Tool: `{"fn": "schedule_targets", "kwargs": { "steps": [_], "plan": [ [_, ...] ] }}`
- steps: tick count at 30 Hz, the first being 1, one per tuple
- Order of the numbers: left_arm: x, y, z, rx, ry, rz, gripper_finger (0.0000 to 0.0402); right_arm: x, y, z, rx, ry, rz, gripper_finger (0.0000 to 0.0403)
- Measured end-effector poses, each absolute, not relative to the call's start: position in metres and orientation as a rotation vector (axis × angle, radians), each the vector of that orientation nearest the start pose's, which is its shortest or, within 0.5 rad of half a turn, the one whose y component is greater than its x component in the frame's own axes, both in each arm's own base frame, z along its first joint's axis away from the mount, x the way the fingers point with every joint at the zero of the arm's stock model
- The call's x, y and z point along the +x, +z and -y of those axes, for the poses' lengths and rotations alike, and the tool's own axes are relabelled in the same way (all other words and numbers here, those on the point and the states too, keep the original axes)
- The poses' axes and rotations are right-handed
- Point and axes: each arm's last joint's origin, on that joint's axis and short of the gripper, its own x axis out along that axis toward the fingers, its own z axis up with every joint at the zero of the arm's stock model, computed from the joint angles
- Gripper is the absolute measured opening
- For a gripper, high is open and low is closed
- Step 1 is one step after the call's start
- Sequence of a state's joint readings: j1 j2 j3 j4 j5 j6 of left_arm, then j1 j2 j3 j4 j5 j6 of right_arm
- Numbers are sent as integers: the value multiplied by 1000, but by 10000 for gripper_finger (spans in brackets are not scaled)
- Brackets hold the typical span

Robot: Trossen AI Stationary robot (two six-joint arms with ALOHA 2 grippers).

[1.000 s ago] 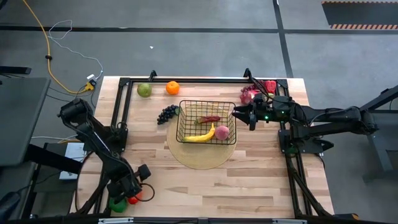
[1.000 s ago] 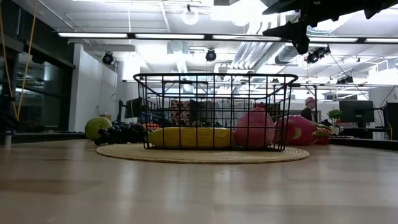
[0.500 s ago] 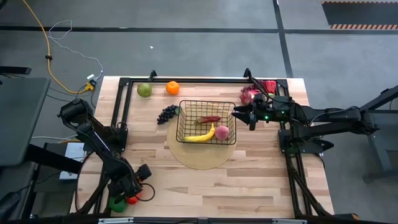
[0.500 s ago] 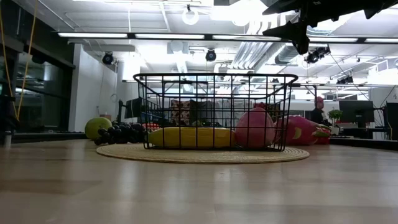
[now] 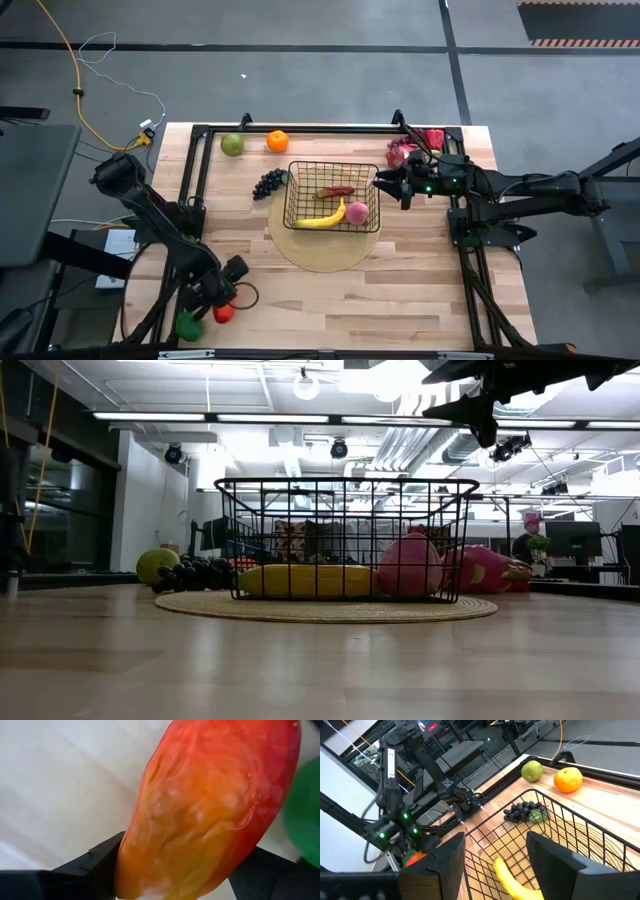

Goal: Build produce basket
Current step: Put the red mango into the wire basket

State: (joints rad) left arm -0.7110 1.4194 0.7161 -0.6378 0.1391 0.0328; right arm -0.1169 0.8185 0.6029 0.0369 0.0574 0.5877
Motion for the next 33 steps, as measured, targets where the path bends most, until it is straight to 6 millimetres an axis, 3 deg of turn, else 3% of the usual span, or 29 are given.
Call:
{"fn": "schedule_targets", "kwargs": {
  "steps": [4, 8, 14, 19, 22, 25, 30, 33],
  "plan": [
    [172, 191, 126, 396, -677, -1313, 276, 185, 285, 23, 590, -222, -126, 202],
    [171, 237, 92, 406, -486, -1237, 276, 185, 285, 23, 590, -224, -130, 202],
    [171, 312, 39, 389, -35, -898, 276, 185, 284, 23, 590, -225, -136, 202],
    [177, 346, 4, 226, 315, -592, 277, 185, 284, 24, 587, -243, -131, 202],
    [183, 353, -11, 71, 383, -399, 277, 185, 284, 25, 585, -266, -124, 202],
    [191, 346, -21, -38, 362, -248, 278, 185, 284, 25, 585, -268, -123, 202],
    [203, 315, -32, -180, 321, -48, 278, 185, 284, 24, 577, -254, -126, 202],
    [208, 294, -35, -246, 333, -12, 278, 185, 284, 24, 576, -252, -127, 202]
  ]
}}
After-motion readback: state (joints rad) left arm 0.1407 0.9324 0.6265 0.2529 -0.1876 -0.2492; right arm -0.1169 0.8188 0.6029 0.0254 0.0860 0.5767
